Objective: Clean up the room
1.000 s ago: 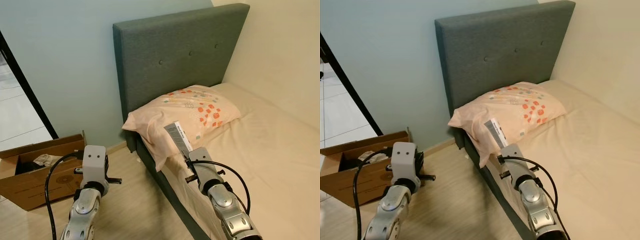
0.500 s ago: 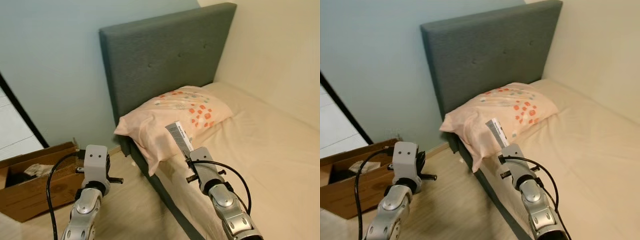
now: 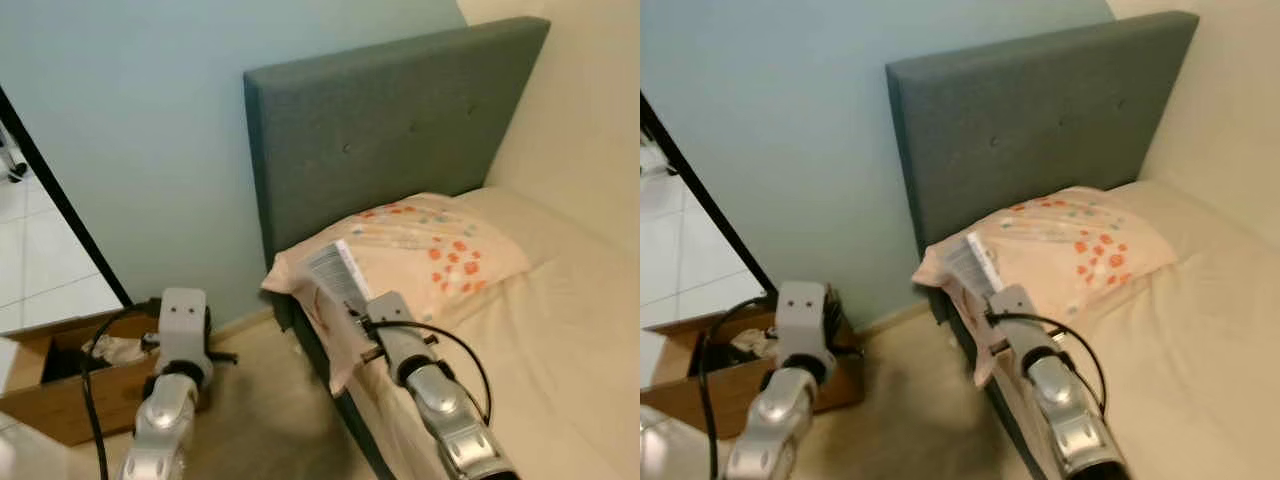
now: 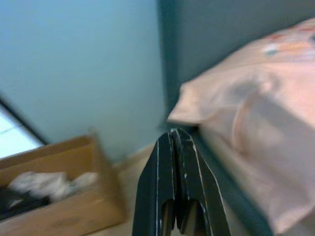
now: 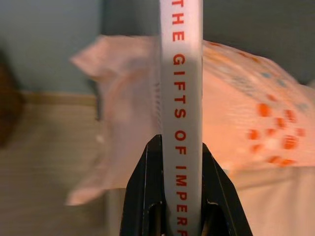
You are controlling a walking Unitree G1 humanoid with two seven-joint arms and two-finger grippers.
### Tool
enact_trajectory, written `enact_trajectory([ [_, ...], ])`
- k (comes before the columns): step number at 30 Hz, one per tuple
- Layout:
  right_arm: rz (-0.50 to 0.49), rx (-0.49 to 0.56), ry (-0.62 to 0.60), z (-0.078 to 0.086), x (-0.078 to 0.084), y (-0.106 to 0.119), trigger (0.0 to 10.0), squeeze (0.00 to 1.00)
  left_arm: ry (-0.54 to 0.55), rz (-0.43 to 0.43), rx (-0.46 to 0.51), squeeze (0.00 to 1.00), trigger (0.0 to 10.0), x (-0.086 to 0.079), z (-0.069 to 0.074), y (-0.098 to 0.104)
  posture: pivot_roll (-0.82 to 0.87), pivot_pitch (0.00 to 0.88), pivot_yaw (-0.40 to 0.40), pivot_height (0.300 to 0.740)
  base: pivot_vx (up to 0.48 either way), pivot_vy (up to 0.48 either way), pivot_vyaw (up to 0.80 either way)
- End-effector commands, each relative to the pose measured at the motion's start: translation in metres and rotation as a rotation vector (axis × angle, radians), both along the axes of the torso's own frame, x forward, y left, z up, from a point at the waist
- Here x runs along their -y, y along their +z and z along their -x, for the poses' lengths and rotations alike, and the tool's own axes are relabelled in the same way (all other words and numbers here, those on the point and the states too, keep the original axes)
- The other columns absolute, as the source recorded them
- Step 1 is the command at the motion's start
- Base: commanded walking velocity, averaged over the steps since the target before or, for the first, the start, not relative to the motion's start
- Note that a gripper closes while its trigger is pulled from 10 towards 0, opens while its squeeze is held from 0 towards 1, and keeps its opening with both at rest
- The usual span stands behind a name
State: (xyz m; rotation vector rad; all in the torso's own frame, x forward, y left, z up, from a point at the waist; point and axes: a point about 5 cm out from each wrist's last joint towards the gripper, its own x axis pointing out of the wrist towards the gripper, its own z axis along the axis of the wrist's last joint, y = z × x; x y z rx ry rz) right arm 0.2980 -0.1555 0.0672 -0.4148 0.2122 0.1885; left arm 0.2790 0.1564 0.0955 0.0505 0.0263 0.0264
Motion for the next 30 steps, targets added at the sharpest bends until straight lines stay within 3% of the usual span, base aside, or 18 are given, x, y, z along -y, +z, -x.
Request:
enact_trajectory([
  [1,-0.011,0.027,0.008,-0.0013,-0.0042,0.0047,10.0,0.00,0.017,-0.009,-0.024,0.00,10.0,-0.0051,0.0040,-0.0063,-0.07,0.113,-0.015,0.727,0.307,0.000,0.00],
  [15,-0.013,0.028,0.004,-0.0003,-0.0050,0.0042,10.0,0.00,-0.020,-0.039,-0.016,0.00,10.0,-0.0003,0.0035,-0.0060,-0.07,0.109,-0.011,0.727,0.000,0.000,0.00],
  [19,-0.013,0.029,0.003,-0.0001,-0.0044,0.0043,10.0,0.00,-0.038,-0.083,-0.015,0.00,10.0,0.0011,0.0032,-0.0059,-0.07,0.109,-0.011,0.727,0.000,-0.480,0.00],
  [22,-0.012,0.030,0.001,0.0000,-0.0045,0.0038,10.0,0.00,-0.008,-0.005,-0.038,0.00,10.0,-0.0005,0.0036,-0.0095,-0.07,0.103,-0.008,0.727,0.000,0.000,0.00],
  [30,-0.004,0.031,-0.002,0.0000,-0.0027,0.0044,10.0,0.00,-0.014,-0.004,-0.051,0.00,10.0,-0.0012,0.0036,-0.0112,-0.08,0.113,-0.010,0.727,0.000,0.000,0.00],
])
